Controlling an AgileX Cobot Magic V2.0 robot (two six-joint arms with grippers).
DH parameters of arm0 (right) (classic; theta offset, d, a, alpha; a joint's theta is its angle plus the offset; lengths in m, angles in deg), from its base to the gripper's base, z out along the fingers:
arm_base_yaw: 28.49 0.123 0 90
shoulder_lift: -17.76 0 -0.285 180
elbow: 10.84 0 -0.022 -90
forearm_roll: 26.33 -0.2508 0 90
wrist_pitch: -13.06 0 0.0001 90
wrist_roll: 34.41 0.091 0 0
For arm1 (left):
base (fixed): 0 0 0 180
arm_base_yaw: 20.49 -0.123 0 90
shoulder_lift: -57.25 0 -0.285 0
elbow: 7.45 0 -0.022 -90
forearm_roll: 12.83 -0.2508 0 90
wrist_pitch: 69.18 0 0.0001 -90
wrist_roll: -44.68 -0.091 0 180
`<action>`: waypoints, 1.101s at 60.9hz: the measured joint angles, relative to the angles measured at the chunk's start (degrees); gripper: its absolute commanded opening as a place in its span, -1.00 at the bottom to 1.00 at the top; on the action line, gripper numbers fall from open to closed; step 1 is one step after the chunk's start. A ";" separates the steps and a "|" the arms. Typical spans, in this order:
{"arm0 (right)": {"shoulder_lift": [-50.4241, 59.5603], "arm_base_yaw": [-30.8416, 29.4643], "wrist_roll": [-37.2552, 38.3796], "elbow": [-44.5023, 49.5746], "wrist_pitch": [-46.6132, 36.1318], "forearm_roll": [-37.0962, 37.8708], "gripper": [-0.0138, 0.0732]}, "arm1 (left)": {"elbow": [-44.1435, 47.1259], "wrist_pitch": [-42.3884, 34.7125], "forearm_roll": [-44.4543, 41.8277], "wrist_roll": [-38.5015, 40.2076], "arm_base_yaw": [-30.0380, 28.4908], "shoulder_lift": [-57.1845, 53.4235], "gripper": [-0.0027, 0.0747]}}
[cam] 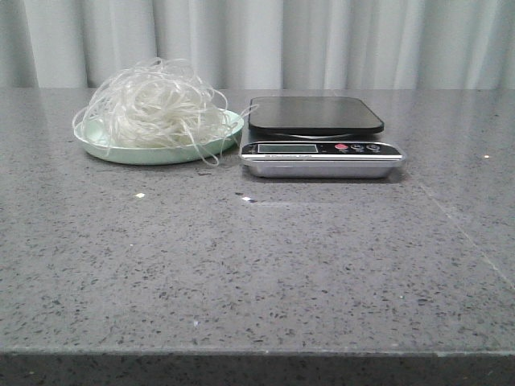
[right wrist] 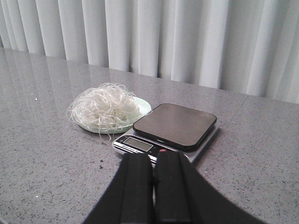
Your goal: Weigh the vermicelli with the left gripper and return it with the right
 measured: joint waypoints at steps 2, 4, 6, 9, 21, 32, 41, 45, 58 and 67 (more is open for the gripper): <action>0.00 0.00 0.00 0.00 0.00 0.00 -0.27 | 0.00 0.00 0.00 0.00 0.00 0.00 -0.60; 0.00 0.00 0.00 0.00 0.00 0.00 -0.27 | 0.00 0.00 0.00 0.09 0.00 0.00 -0.60; 0.00 0.00 0.00 0.00 0.00 0.00 -0.27 | 0.00 0.00 0.00 0.09 0.00 0.00 -0.60; 0.00 0.00 0.00 0.00 0.00 0.00 -0.27 | 0.00 0.00 0.00 0.09 0.00 0.00 -0.60; 0.00 0.00 0.00 0.00 0.00 0.00 -0.27 | 0.00 0.00 0.00 0.23 0.00 0.00 -0.60; 0.00 0.00 0.00 0.00 0.00 0.00 -0.27 | 0.00 0.00 0.00 0.22 0.00 0.00 -0.60; 0.00 -1.17 0.00 0.51 -0.38 0.14 -0.27 | 0.00 0.00 0.00 0.22 0.00 0.00 -0.60; 0.00 -3.74 0.00 1.49 -1.43 1.40 -0.27 | 0.00 0.00 0.00 0.22 0.00 0.00 -0.60; 0.00 -17.74 0.00 9.02 -10.10 3.91 -0.27 | 0.00 0.00 0.00 0.22 0.00 0.00 -0.60; 1.50 -24.34 0.00 15.29 -15.85 3.96 -0.27 | 0.00 0.00 0.00 0.22 0.00 0.00 -0.60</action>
